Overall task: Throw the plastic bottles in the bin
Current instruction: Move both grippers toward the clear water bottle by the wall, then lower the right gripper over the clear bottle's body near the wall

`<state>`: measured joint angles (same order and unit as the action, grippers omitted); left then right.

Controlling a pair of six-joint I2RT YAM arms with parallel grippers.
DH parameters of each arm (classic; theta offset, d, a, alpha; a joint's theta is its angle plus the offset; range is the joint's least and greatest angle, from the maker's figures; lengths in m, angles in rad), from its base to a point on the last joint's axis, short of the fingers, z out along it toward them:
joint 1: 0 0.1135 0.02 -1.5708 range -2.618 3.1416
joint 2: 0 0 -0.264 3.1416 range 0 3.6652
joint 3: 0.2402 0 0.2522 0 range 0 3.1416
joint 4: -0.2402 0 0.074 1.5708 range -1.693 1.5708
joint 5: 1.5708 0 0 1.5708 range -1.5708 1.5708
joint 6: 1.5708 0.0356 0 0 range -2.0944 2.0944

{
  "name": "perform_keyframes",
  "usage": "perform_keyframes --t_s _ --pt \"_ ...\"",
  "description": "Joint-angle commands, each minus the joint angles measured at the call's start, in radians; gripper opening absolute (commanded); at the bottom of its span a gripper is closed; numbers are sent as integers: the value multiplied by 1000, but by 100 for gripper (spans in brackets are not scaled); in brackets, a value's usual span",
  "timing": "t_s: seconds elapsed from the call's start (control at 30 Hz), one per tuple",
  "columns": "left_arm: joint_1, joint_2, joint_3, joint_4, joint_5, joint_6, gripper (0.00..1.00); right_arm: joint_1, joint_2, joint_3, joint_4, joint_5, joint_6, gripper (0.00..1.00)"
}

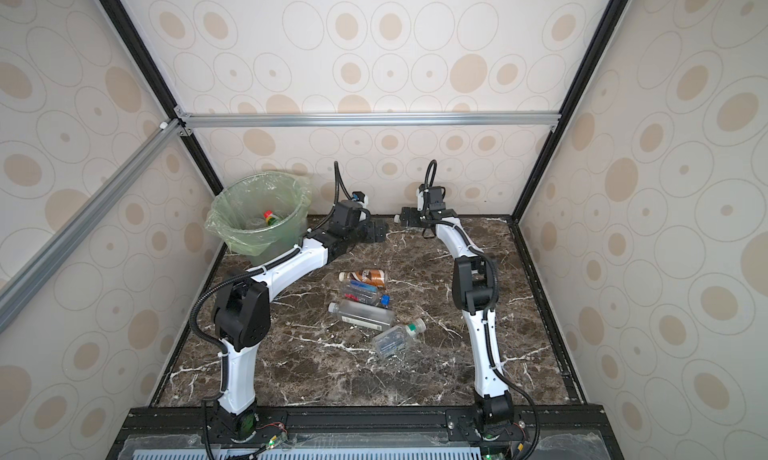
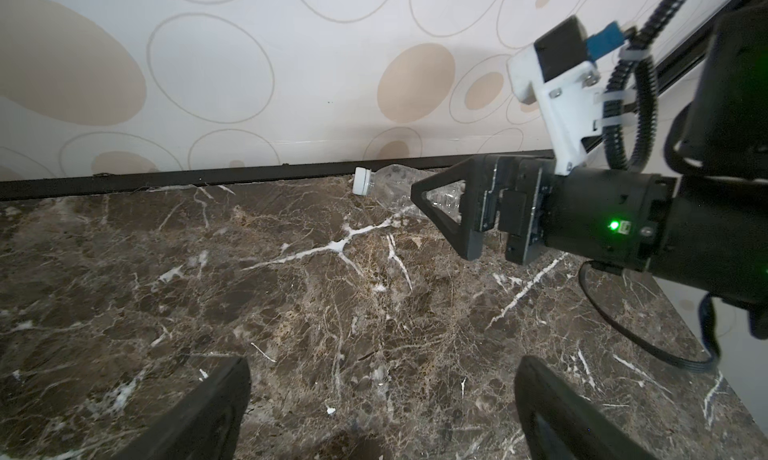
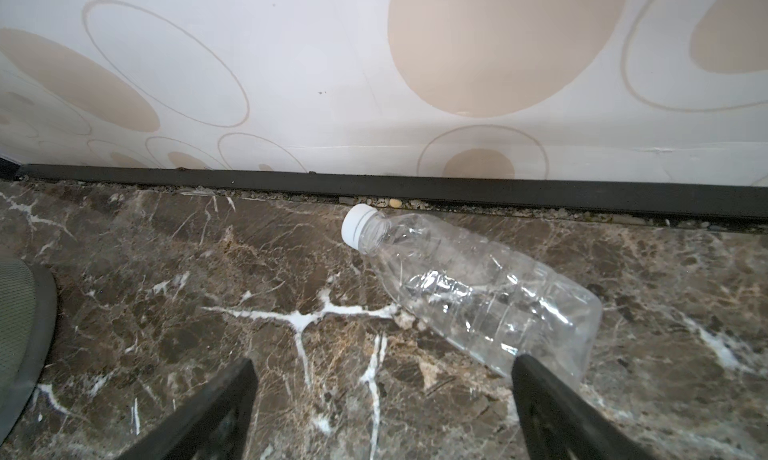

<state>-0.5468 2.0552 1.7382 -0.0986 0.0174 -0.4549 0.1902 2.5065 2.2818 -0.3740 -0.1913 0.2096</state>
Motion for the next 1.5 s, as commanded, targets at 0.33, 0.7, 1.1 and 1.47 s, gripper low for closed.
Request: perform_keyframes --t_s 0.33,0.7,1.1,1.47 --pt "48 22 -4 70 45 -43 99 -21 127 149 -47 -5 -45 99" --pt "53 0 -62 122 69 -57 99 -24 194 246 -76 -31 -47 99" --pt "57 -11 -82 123 76 -53 99 -28 219 275 -95 -50 -40 99" --pt "56 -17 -89 131 80 -61 99 -26 125 145 -66 -89 -13 99"
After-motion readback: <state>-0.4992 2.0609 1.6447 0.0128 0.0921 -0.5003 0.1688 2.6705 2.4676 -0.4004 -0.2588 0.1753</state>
